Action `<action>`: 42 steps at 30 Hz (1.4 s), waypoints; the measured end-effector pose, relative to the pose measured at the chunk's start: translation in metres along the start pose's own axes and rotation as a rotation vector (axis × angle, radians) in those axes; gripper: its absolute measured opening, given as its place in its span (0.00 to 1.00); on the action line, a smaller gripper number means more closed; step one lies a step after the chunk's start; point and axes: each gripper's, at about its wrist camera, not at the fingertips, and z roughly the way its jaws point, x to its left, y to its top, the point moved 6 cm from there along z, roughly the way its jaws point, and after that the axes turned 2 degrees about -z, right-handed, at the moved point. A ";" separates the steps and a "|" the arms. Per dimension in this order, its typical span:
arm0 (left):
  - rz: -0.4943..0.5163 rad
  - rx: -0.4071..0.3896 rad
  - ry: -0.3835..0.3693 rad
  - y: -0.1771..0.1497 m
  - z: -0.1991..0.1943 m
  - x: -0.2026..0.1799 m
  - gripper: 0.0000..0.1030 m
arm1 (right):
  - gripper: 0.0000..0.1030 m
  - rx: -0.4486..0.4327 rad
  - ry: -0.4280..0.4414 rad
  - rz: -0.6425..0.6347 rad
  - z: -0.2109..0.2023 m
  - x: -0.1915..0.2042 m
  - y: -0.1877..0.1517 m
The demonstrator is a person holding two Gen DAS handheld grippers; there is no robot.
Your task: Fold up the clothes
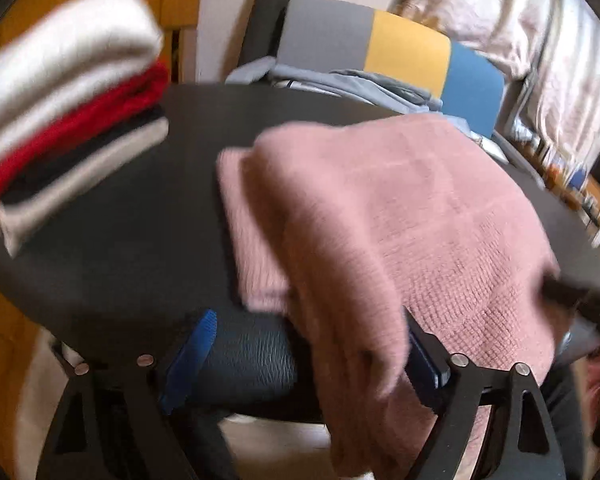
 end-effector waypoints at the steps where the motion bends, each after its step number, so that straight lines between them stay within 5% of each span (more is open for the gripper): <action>1: -0.007 -0.001 -0.005 -0.002 -0.002 0.002 0.88 | 0.25 -0.014 0.011 0.013 -0.001 -0.002 -0.004; 6: 0.003 0.010 -0.003 -0.008 -0.012 0.007 0.89 | 0.25 0.003 0.027 -0.004 -0.003 -0.002 -0.004; 11: -0.181 0.019 -0.120 0.006 -0.027 0.023 0.89 | 0.28 0.030 0.056 0.048 -0.017 -0.004 0.007; 15: -0.308 -0.029 -0.205 0.034 -0.034 0.031 0.98 | 0.32 -0.077 0.131 0.117 -0.039 -0.014 0.033; 17: -0.343 -0.022 -0.199 0.042 -0.025 0.035 0.99 | 0.40 -0.086 0.160 0.148 -0.037 -0.024 0.046; 19: -0.380 0.022 -0.206 0.049 -0.009 0.037 0.99 | 0.65 -0.034 0.162 0.183 -0.024 -0.039 0.055; 24: -0.460 0.148 -0.250 0.058 0.026 0.042 0.99 | 0.72 0.077 0.215 0.268 0.011 -0.070 0.063; 29: -0.395 0.184 -0.275 0.065 0.033 0.033 1.00 | 0.72 0.151 0.346 0.392 0.040 -0.090 0.059; 36: -0.155 0.227 -0.242 0.069 0.046 0.007 1.00 | 0.72 0.253 0.516 0.438 0.082 -0.081 0.065; 42: -0.097 0.223 -0.262 0.070 0.052 0.003 1.00 | 0.79 0.317 0.512 0.359 0.096 -0.063 0.077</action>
